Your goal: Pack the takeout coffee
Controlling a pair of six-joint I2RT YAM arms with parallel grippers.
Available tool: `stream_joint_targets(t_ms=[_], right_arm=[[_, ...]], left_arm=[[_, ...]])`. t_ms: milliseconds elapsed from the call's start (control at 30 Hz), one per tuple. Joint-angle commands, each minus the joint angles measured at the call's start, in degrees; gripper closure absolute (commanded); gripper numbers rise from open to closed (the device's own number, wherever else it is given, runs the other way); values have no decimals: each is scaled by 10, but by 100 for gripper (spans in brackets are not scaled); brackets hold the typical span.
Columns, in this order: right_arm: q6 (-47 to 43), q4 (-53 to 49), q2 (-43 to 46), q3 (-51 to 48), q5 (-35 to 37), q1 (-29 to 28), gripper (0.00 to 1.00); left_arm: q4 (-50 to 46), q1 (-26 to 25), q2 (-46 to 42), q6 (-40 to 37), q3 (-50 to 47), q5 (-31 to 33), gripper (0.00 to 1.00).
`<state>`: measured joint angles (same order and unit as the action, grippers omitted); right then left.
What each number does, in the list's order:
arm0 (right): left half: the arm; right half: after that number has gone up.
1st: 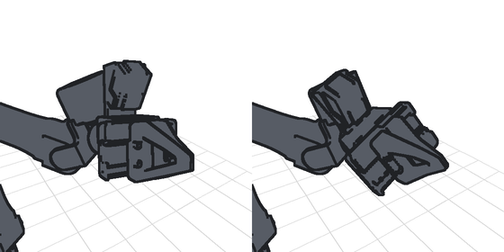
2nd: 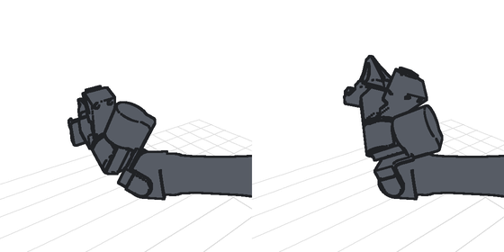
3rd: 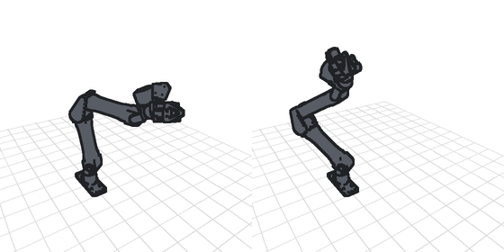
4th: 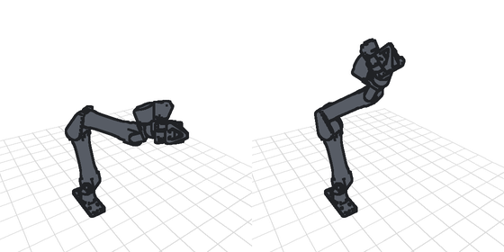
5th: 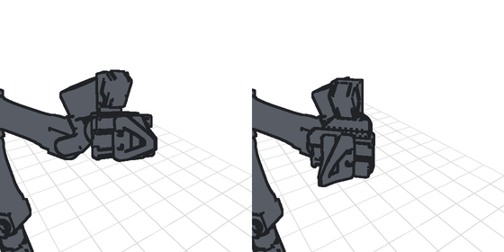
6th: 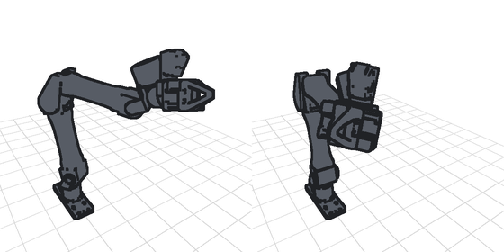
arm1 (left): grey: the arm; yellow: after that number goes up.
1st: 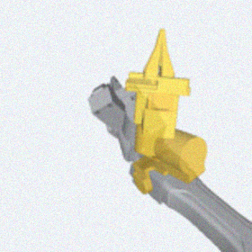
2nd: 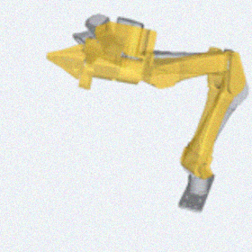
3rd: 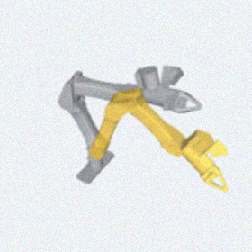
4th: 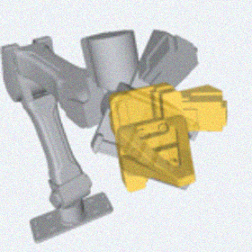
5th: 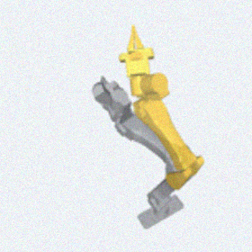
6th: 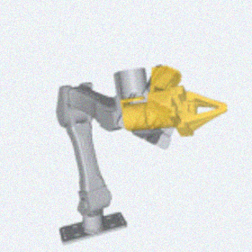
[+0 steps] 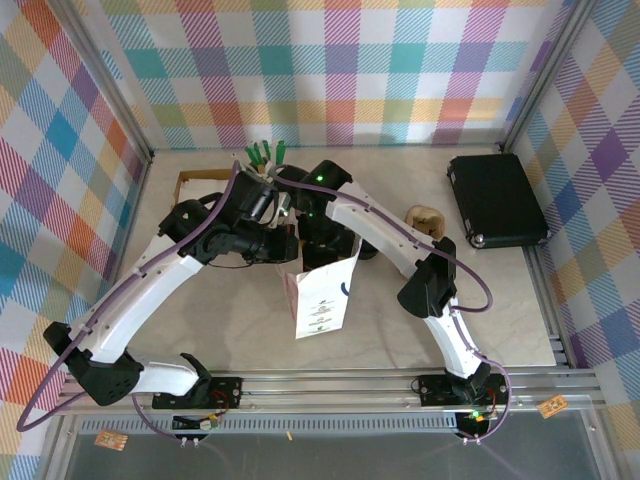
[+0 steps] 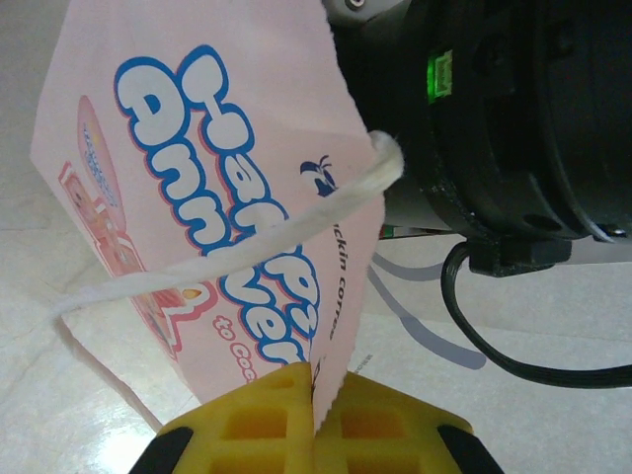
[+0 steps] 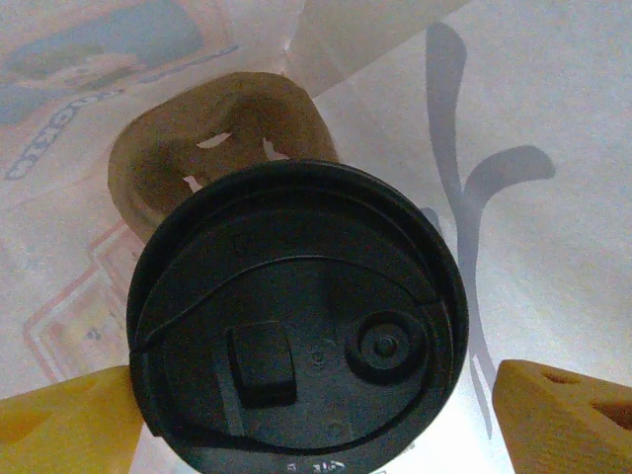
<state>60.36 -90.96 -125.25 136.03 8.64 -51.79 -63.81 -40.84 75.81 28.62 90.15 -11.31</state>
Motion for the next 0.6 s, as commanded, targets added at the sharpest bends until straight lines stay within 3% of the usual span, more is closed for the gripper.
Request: stream_joint_targets(t_ms=[0,267,567], right_arm=[[-23,-27,2,53,-34,-25,10],[-24,-61,-6,92,-44,-30,3],[-33,-71,-6,103,-48,-32,7]], left_arm=[[31,19,9,5,-22,-3,100],[24,46,17,24,-44,-15,100],[26,62,9,37,-64,-20,100]])
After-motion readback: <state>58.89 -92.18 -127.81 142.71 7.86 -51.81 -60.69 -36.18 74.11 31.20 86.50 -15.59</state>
